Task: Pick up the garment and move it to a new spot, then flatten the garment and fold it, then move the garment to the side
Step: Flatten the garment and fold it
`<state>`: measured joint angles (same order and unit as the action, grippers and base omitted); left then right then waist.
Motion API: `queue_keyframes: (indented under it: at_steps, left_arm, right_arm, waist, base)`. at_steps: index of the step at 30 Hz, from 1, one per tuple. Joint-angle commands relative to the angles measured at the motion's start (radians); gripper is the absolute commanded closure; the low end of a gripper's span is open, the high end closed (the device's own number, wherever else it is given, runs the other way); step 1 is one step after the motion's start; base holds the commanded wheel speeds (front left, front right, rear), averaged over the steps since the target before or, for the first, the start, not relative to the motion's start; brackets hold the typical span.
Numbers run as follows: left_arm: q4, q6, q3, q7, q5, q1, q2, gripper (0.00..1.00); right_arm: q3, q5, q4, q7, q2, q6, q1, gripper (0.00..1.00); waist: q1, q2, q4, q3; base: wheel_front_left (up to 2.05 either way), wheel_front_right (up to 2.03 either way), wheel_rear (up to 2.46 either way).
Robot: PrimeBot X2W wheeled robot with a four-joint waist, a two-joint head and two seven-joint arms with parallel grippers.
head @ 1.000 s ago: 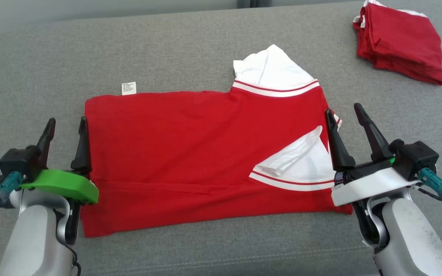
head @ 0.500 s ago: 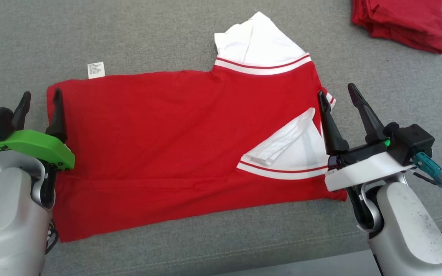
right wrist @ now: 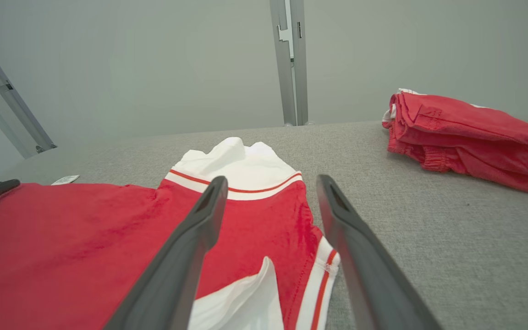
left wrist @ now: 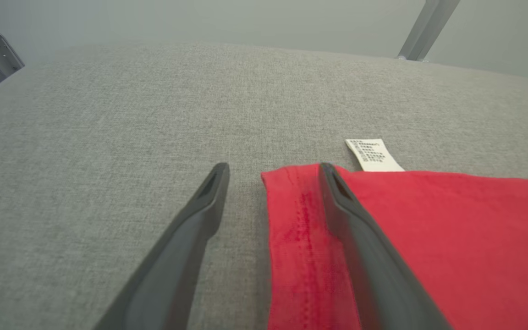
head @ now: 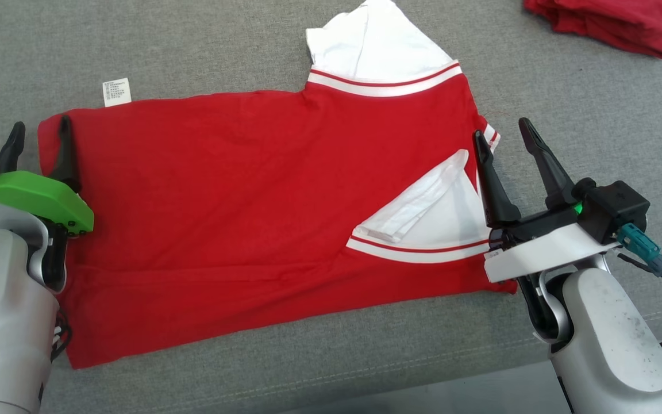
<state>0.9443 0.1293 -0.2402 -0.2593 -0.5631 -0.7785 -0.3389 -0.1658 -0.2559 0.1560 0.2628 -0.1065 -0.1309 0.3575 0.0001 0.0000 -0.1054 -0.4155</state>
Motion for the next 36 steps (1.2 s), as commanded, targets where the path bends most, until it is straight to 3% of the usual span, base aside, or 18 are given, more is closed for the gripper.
queue_keyframes:
  at_steps: [1, 7, 8, 10, 19, 27, 35, 36]
  left_arm:
    - [0.004, 0.001, -0.006, -0.005, -0.007, -0.018, -0.008, 0.00]
    - [0.021, 0.001, -0.036, -0.005, -0.031, -0.037, -0.006, 0.02]
    - [0.025, 0.001, -0.042, -0.005, -0.035, -0.041, -0.006, 0.17]
    - [0.030, 0.001, -0.051, -0.005, -0.043, -0.046, -0.007, 0.98]
    - [0.004, 0.001, -0.066, -0.006, -0.048, -0.043, -0.018, 1.00]
    - [-0.039, 0.001, -0.052, -0.006, -0.027, -0.026, -0.015, 1.00]
    - [-0.092, 0.001, -0.053, -0.006, 0.002, -0.055, 0.010, 1.00]
    - [-0.107, 0.001, -0.057, -0.006, 0.008, -0.064, 0.020, 1.00]
  right_arm:
    - [0.000, 0.005, -0.003, 0.004, -0.001, 0.001, 0.013, 0.00]
    - [-0.005, 0.011, 0.001, 0.004, 0.001, 0.001, 0.019, 0.00]
    - [-0.005, 0.012, 0.001, 0.004, 0.001, 0.001, 0.020, 0.00]
    - [-0.003, 0.014, 0.001, 0.004, 0.002, 0.001, 0.023, 0.00]
    - [-0.024, 0.016, 0.019, -0.008, -0.016, 0.001, 0.091, 0.00]
    - [-0.042, -0.003, 0.106, -0.109, -0.023, 0.001, 0.249, 0.00]
    - [-0.021, -0.060, 0.381, -0.273, 0.013, 0.001, 0.539, 0.00]
    - [-0.019, -0.066, 0.464, -0.295, 0.018, 0.001, 0.610, 0.00]
  waist:
    - [-0.0001, 0.0000, -0.001, -0.006]
    - [-0.0001, 0.0000, -0.005, -0.016]
    - [-0.0001, 0.0000, -0.006, -0.017]
    - [-0.0001, 0.0000, -0.005, -0.020]
    - [-0.0001, 0.0000, 0.011, -0.019]
    - [-0.0001, 0.0000, 0.023, -0.019]
    - [-0.0001, 0.0000, 0.065, -0.063]
    - [-0.0001, 0.0000, 0.080, -0.077]
  base:
    - [0.00, 0.00, 0.00]
    - [0.00, 0.00, 0.00]
    - [0.00, 0.00, 0.00]
    - [0.00, 0.00, 0.00]
    - [0.00, 0.00, 0.00]
    - [0.00, 0.00, 0.00]
    - [0.00, 0.00, 0.00]
    - [0.00, 0.00, 0.00]
